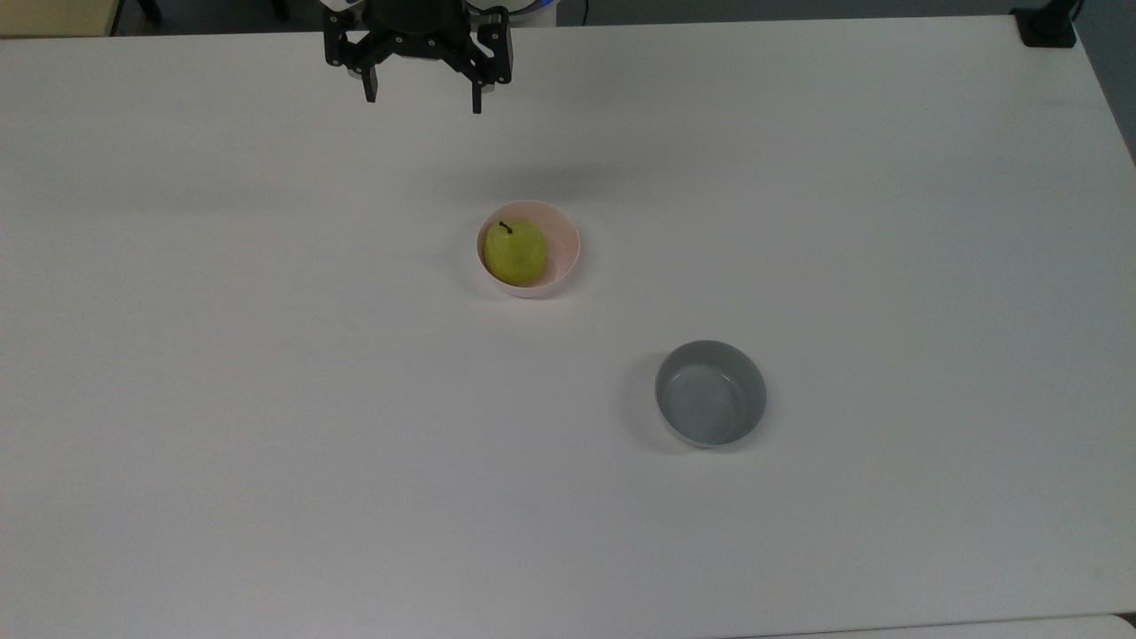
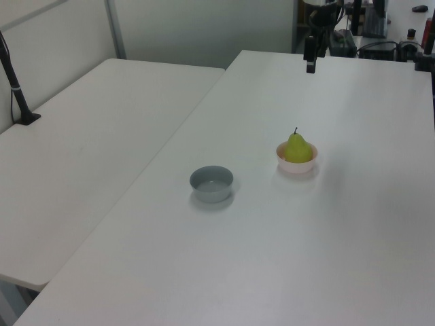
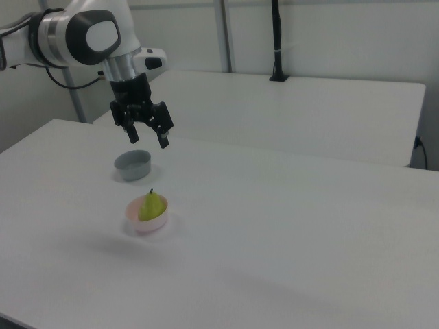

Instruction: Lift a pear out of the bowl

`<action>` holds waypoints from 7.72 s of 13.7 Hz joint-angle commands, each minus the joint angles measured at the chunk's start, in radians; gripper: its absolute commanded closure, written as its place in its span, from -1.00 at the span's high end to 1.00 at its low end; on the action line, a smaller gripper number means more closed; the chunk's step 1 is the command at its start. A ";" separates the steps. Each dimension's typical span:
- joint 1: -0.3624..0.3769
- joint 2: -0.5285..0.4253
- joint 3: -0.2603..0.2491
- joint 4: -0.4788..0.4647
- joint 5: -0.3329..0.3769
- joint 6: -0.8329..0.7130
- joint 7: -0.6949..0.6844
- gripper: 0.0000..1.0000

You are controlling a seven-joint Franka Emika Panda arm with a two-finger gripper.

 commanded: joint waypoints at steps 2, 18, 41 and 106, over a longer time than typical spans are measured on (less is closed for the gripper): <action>0.002 -0.003 -0.004 0.013 0.018 -0.033 0.003 1.00; 0.028 -0.012 0.013 -0.108 0.018 0.040 -0.009 1.00; 0.111 0.236 0.016 -0.234 0.016 0.418 -0.156 0.77; -0.097 0.232 -0.008 0.002 0.006 0.270 -0.031 1.00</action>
